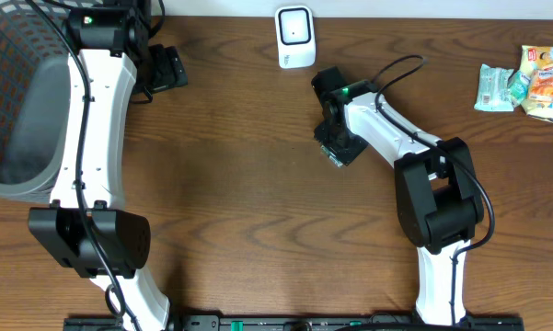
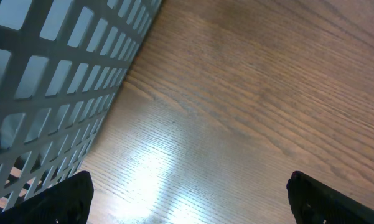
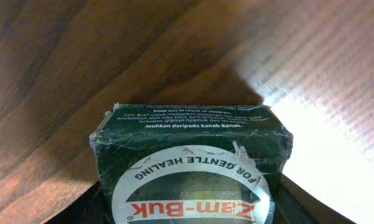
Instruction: Scan the item barcode
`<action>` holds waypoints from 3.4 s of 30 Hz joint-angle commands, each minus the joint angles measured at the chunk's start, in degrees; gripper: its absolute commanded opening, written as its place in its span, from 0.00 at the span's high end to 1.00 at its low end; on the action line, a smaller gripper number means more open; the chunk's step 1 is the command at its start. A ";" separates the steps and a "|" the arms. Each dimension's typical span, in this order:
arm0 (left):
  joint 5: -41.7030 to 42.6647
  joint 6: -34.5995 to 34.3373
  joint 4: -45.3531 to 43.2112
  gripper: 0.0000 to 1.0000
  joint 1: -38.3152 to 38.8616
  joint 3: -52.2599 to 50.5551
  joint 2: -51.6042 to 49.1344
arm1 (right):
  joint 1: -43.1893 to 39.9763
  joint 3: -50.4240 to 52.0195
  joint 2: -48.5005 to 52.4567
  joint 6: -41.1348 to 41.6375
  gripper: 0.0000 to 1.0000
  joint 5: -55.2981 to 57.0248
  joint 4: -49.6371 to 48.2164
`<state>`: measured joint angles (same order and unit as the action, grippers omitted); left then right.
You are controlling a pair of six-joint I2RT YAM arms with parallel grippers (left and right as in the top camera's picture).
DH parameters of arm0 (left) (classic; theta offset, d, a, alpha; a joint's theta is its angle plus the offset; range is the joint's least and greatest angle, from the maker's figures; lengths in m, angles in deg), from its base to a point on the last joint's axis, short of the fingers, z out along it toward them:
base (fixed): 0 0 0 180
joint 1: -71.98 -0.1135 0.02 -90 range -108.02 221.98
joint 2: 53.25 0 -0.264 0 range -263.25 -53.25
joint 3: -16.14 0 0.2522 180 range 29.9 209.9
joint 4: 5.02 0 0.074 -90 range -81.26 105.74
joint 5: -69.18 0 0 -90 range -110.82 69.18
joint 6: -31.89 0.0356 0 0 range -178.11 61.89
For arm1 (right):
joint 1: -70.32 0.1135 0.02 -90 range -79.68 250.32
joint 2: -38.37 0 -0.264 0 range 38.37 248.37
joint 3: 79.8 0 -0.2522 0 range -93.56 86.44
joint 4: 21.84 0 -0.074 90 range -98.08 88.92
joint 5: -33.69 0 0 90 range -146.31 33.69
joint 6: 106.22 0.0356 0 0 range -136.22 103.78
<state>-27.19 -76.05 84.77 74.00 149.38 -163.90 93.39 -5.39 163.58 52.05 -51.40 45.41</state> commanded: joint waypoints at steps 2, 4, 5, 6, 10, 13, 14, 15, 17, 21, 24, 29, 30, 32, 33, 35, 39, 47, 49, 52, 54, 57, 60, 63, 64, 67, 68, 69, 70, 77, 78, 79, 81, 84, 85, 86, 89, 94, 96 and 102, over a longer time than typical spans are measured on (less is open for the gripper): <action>-0.57 0.48 0.04 0.02 -0.09 -0.33 -0.57 | 0.00 -1.66 2.38 -11.45 0.43 4.31 0.02; -0.57 0.48 0.04 0.02 -0.09 -0.33 -0.57 | 0.02 -4.02 2.40 -16.31 0.40 5.62 -0.11; -0.57 0.48 0.04 0.02 -0.09 -0.33 -0.57 | 0.02 -5.22 2.40 -19.54 0.39 5.68 -0.81; -0.57 0.48 0.04 0.02 -0.09 -0.33 -0.57 | 0.02 -6.08 2.40 -22.62 0.37 5.66 -1.77; -0.57 0.48 0.04 0.02 -0.09 -0.33 -0.57 | 0.02 -8.96 2.40 -31.50 0.37 4.98 -5.75; -0.57 0.48 0.04 0.02 -0.09 -0.33 -0.57 | 0.07 -9.66 2.40 -35.95 0.37 5.07 -8.74; -0.57 0.48 0.04 0.03 -0.09 -0.33 -0.57 | 0.07 -9.66 2.40 -37.35 0.37 5.07 -10.05; -0.57 0.48 0.04 0.02 -0.09 -0.33 -0.57 | 0.07 -9.66 2.40 -38.75 0.37 5.07 -11.23; -0.57 0.48 0.04 0.02 -0.09 -0.33 -0.57 | 0.07 -9.66 2.40 -39.85 0.37 5.01 -12.35; -0.57 0.48 0.04 0.02 -0.09 -0.33 -0.57 | 0.26 -9.66 2.40 -38.93 0.29 3.30 -8.37; -0.57 0.48 0.04 0.03 -0.09 -0.33 -0.57 | 0.33 -9.66 2.40 -35.15 0.24 3.32 -4.35; -0.57 0.48 0.04 0.02 -0.09 -0.33 -0.57 | 0.26 -9.51 2.43 -25.68 0.24 3.32 1.31; -0.57 0.48 0.04 0.02 -0.09 -0.33 -0.57 | 0.28 -9.40 2.43 -24.98 0.23 3.32 1.20; -0.57 0.48 0.04 0.03 -0.09 -0.33 -0.57 | 0.42 -9.11 2.45 -25.00 0.22 3.37 -0.02; -0.57 0.50 0.04 0.02 -0.09 -0.33 -0.57 | 0.48 -8.79 2.51 -24.98 0.22 3.32 -0.85; -0.57 0.48 0.04 0.02 -0.09 -0.33 -0.57 | 0.61 -8.02 2.73 -25.03 0.20 3.32 -2.47; -0.57 0.48 0.04 0.02 -0.09 -0.33 -0.57 | 0.17 -7.63 4.90 -30.53 0.18 3.67 -4.70; -0.57 0.48 0.04 0.02 -0.09 -0.33 -0.57 | -1.66 -7.61 8.33 -35.15 0.22 -1.49 -3.21; -0.57 0.48 0.04 0.02 -0.09 -0.33 -0.57 | -1.60 -7.61 8.33 -36.26 0.25 -1.27 -3.10; -0.57 0.50 0.04 0.02 -0.09 -0.33 -0.57 | -1.62 -7.61 8.31 -36.44 0.32 -1.25 -2.75; -0.57 0.48 0.04 0.02 -0.09 -0.33 -0.57 | -1.62 -7.63 8.31 -36.44 0.36 -1.25 -2.49; -0.57 0.48 0.04 0.02 -0.09 -0.33 -0.57 | -1.62 -7.72 8.22 -36.46 0.40 -1.25 -2.32; -0.57 0.48 0.04 0.02 -0.09 -0.33 -0.57 | -1.62 -9.07 8.17 -37.07 0.41 -1.22 -2.25; -0.57 0.48 0.04 0.02 -0.09 -0.33 -0.57 | -1.62 -11.41 8.17 -38.53 0.42 -1.22 -2.27; -0.57 0.50 0.04 0.02 -0.09 -0.33 -0.57 | -1.62 -12.28 8.17 -39.21 0.42 -1.20 -2.27; -0.57 0.48 0.04 0.02 -0.09 -0.33 -0.57 | -1.60 -15.72 8.17 -41.46 0.42 -0.31 -2.51; -0.57 0.48 0.04 0.03 -0.09 -0.33 -0.57 | -1.62 -16.87 8.17 -41.83 0.42 0.24 -2.51; -0.57 0.48 0.04 0.02 -0.09 -0.33 -0.57 | -1.60 -18.03 8.17 -41.83 0.42 0.98 -2.49; -0.57 0.48 0.04 0.02 -0.09 -0.33 -0.57 | -1.60 -19.23 8.17 -41.81 0.42 1.53 -2.51; -0.57 0.48 0.04 0.02 -0.09 -0.33 -0.57 | -1.62 -24.41 8.17 -44.92 0.41 1.64 -7.23; -0.57 0.48 0.04 0.02 -0.09 -0.33 -0.57 | -1.62 -24.41 8.17 -46.53 0.41 1.66 -10.03; -0.57 0.48 0.04 0.02 -0.09 -0.33 -0.57 | -1.62 -24.41 8.17 -47.78 0.41 2.10 -13.20; -0.57 0.48 0.04 0.02 -0.09 -0.33 -0.57 | -1.62 -24.41 8.17 -48.65 0.40 3.08 -17.97; -0.57 0.50 0.04 0.02 -0.09 -0.33 -0.57 | -1.62 -24.41 8.17 -48.68 0.38 3.56 -25.70; -0.57 0.48 0.04 0.02 -0.09 -0.33 -0.57 | -1.62 -24.41 8.20 -48.70 0.35 3.58 -27.96; -0.57 0.48 0.04 0.02 -0.09 -0.33 -0.57 | -1.64 -24.41 8.20 -48.68 0.34 3.56 -30.27; -0.57 0.48 0.04 0.03 -0.09 -0.33 -0.57 | -1.66 -24.41 8.20 -49.05 0.32 3.54 -35.91; -0.57 0.48 0.04 0.02 -0.09 -0.33 -0.57 | -1.53 -24.41 8.33 -51.93 0.31 3.58 -45.00; -0.57 0.48 0.04 0.02 -0.09 -0.33 -0.57 | -1.49 -24.41 8.33 -52.54 0.30 4.20 -45.35; -0.57 0.48 0.04 0.02 -0.09 -0.33 -0.57 | -1.66 -24.41 8.33 -51.56 0.20 1.60 -35.36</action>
<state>-27.19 -76.05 84.77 74.00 149.38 -163.90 91.97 -29.02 171.49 1.06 -49.13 7.58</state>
